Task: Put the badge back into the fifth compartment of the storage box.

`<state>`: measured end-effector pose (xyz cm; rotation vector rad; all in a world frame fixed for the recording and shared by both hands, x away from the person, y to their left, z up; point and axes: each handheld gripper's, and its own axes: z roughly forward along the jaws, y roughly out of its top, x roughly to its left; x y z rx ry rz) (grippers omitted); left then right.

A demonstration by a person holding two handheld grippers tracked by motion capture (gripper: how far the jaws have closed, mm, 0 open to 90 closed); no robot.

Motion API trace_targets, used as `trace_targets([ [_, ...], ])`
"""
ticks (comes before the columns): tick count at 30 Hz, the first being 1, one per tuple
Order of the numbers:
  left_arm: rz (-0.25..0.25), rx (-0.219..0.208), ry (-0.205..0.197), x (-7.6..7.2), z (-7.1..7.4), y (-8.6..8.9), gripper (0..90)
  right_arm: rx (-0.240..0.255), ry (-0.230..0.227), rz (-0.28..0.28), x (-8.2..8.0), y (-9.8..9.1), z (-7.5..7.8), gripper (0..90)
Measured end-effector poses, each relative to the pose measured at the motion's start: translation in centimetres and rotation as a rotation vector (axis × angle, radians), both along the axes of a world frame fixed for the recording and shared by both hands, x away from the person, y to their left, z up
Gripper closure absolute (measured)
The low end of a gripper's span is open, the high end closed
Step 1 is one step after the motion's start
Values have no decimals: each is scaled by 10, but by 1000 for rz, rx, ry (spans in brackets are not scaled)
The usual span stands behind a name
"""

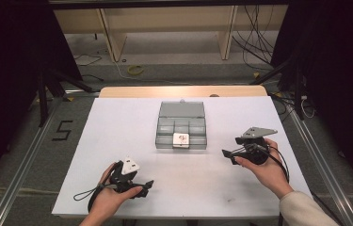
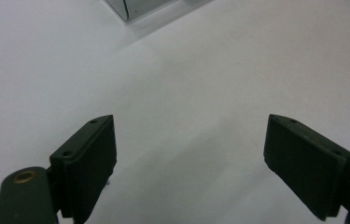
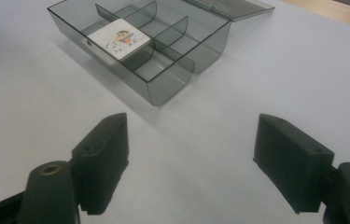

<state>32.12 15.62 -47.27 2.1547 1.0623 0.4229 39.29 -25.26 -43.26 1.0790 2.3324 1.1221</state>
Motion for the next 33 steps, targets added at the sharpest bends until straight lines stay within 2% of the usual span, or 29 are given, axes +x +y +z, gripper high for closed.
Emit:
trace_targets([
  [13,-13,14,6,-1,-2,0,163,28,-6,27,-16,-16,-12,197],
  [17,-8,7,3,-1,-2,-1,163,33,-10,32,-22,-21,-15,188],
  [26,-18,13,3,-1,-1,-2,163,55,-46,27,-33,-31,-19,176],
  [33,-18,13,3,0,-1,-1,163,50,-35,27,-36,-31,-23,174],
])
